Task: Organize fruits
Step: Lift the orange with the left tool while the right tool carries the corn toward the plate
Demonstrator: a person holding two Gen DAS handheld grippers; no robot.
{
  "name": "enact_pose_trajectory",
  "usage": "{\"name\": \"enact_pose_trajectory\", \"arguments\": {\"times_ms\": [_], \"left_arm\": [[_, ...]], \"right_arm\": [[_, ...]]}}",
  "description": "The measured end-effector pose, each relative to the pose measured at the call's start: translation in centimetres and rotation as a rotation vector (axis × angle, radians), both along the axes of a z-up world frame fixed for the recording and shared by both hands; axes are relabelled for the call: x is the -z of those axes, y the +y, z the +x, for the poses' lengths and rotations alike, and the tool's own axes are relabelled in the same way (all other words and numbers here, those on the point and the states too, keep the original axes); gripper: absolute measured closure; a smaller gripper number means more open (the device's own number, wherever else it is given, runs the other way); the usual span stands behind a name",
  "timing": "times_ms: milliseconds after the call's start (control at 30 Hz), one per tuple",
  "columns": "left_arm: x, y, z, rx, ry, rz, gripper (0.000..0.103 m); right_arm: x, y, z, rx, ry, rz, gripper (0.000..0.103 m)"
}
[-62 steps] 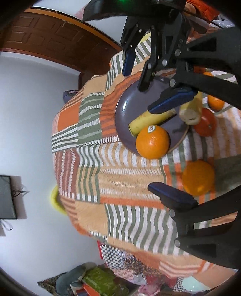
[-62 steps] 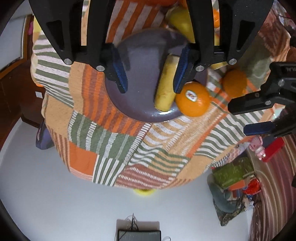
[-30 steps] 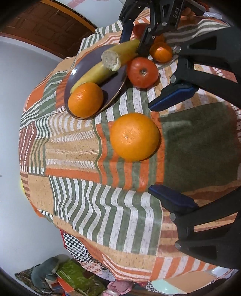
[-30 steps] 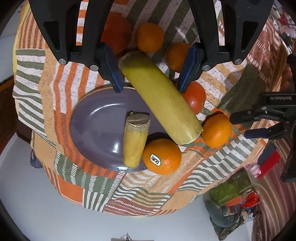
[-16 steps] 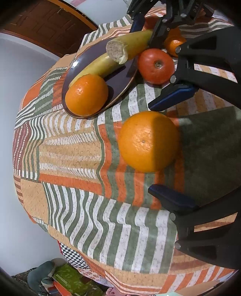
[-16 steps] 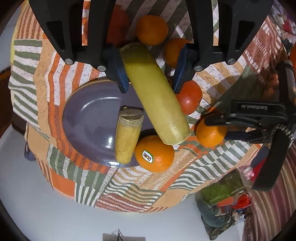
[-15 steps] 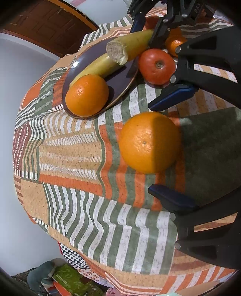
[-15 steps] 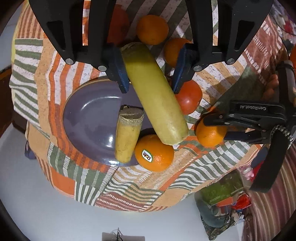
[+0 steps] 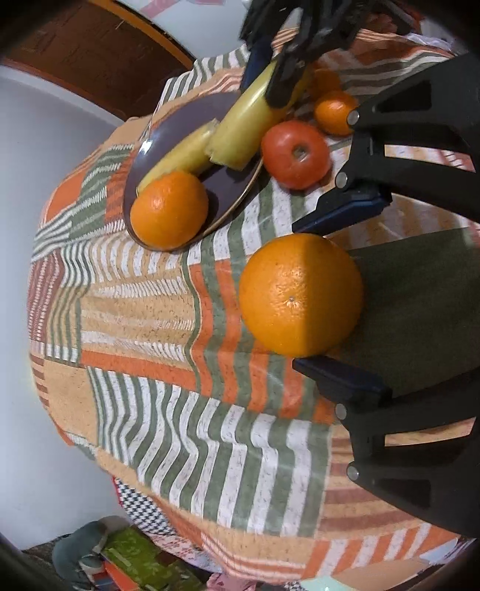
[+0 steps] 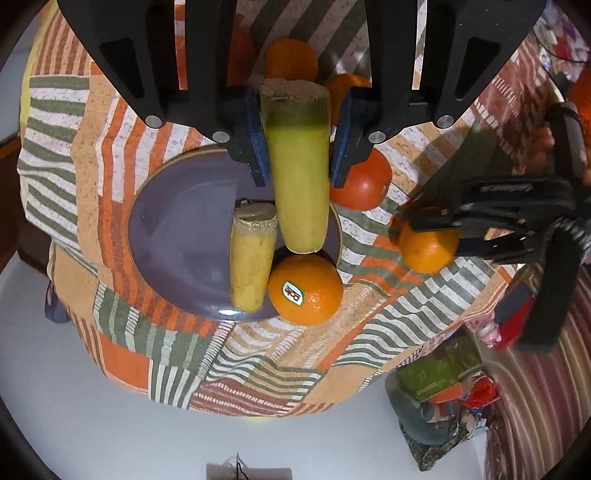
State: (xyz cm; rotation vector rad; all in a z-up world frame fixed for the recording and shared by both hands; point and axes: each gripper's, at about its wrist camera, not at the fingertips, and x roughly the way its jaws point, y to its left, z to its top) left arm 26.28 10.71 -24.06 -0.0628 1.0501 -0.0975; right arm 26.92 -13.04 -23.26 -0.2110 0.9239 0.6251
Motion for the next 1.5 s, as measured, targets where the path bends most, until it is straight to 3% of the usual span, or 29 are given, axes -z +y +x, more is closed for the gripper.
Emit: {"name": "enact_pose_trajectory", "arguments": {"times_ms": [367, 867, 1200, 1500], "left_arm": [[-1.7, -1.9, -4.1, 0.054, -0.024, -0.041, 0.038], [-1.6, -3.2, -4.2, 0.058, -0.018, -0.026, 0.038], [-3.5, -3.7, -3.8, 0.051, -0.055, -0.02, 0.038], [-5.6, -5.9, -1.8, 0.064, -0.102, -0.015, 0.038]], "right_arm": [[1.3, 1.0, 1.0, -0.073, 0.042, -0.133, 0.071], [1.6, 1.8, 1.8, -0.109, 0.017, -0.136, 0.072], [-2.0, -0.8, -0.3, -0.076, -0.071, -0.047, 0.072], [-4.7, -3.6, 1.0, -0.002, -0.137, 0.002, 0.072]]}}
